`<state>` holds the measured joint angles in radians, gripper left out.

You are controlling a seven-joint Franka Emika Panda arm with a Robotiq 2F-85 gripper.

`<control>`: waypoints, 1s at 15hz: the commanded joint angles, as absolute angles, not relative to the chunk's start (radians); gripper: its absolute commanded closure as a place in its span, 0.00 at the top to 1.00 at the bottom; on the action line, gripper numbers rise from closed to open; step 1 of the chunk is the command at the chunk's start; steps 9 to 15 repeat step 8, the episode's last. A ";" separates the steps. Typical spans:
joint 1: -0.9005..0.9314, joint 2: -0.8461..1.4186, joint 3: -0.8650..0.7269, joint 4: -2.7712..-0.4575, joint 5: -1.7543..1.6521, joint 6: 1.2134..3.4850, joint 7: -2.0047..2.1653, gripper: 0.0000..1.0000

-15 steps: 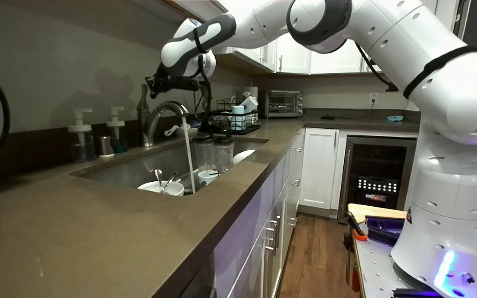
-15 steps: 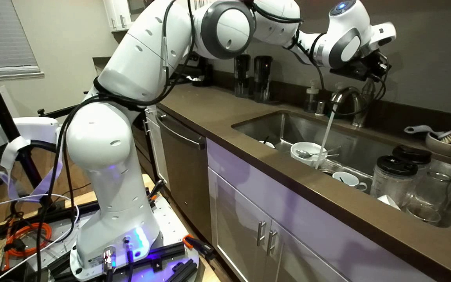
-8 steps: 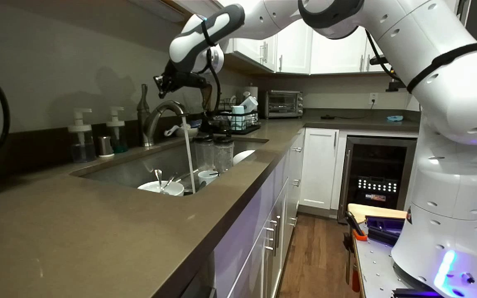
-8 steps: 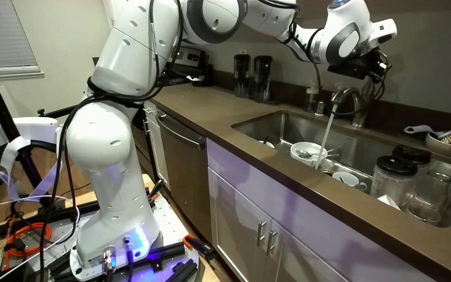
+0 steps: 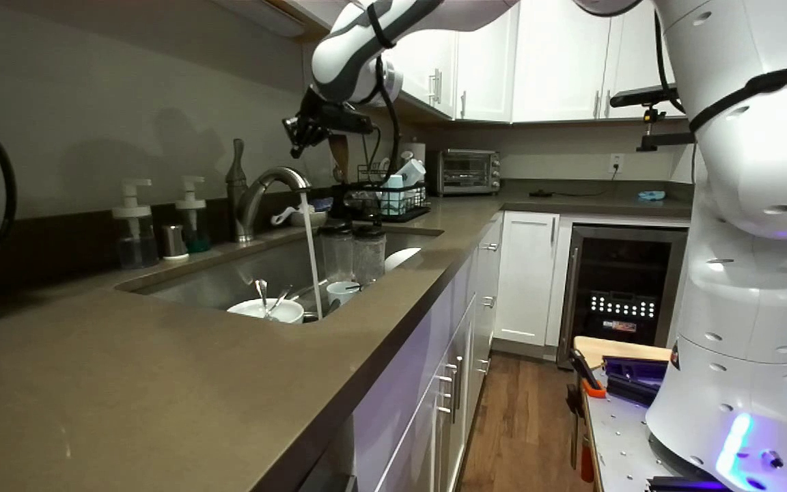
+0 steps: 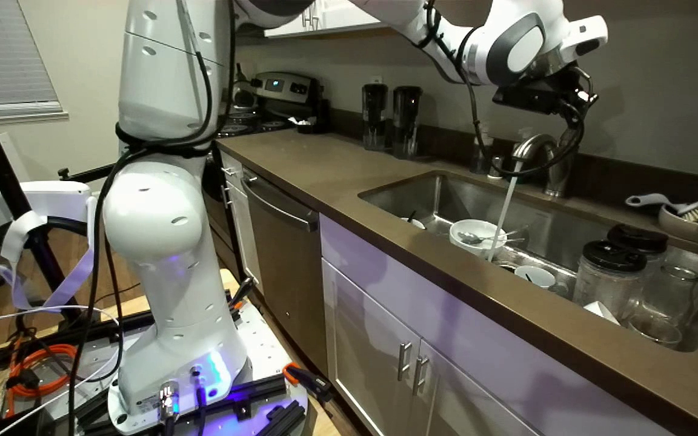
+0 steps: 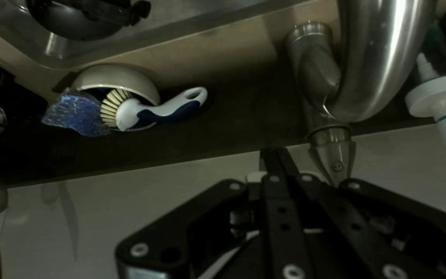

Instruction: Open the tap

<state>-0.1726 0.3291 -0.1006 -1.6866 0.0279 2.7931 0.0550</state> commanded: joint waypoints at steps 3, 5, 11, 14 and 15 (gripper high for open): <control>-0.143 0.040 -0.139 -2.004 -0.056 2.709 0.042 0.02; -0.143 -0.039 -0.136 -2.069 -0.092 2.646 0.037 0.02; -0.143 -0.141 -0.123 -2.136 -0.139 2.538 0.034 0.02; -0.143 -0.141 -0.123 -2.136 -0.139 2.538 0.034 0.02; -0.143 -0.141 -0.123 -2.136 -0.139 2.538 0.034 0.02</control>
